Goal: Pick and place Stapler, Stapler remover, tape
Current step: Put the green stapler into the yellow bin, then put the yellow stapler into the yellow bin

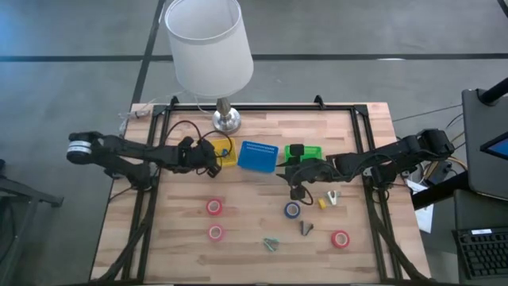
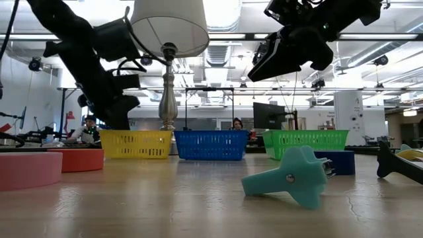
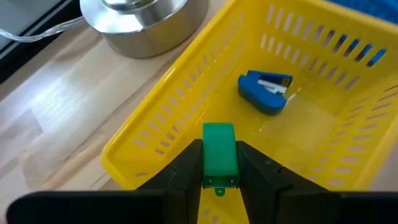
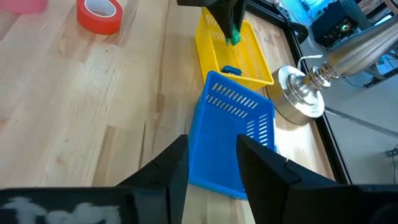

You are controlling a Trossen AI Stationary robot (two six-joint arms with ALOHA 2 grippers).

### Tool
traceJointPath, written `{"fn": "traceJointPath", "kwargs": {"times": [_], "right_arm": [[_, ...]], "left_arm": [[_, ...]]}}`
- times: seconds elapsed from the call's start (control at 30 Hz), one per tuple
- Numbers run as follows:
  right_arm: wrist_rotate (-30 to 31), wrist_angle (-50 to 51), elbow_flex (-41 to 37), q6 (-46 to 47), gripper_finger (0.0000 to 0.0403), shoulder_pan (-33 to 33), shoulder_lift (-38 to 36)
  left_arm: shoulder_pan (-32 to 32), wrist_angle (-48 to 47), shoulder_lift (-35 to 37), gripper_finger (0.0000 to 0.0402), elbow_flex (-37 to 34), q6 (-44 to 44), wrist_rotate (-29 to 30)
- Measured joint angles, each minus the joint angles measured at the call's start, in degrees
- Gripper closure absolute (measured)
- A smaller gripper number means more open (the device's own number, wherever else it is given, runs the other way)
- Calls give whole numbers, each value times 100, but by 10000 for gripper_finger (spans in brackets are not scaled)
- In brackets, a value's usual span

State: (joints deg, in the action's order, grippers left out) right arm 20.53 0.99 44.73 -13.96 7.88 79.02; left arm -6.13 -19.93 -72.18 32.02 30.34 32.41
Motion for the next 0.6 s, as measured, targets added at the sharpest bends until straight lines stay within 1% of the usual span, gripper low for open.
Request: {"fn": "traceJointPath", "kwargs": {"times": [0.23,0.47,0.6], "right_arm": [[0,2,0,1,269,-1,0],[0,2,0,1,269,-2,0],[0,2,0,1,274,0,0]], "left_arm": [[-2,15,0,294,-38,-110,-1],[-2,193,0,259,-38,-242,1],[15,376,21,244,19,-537,-3]]}}
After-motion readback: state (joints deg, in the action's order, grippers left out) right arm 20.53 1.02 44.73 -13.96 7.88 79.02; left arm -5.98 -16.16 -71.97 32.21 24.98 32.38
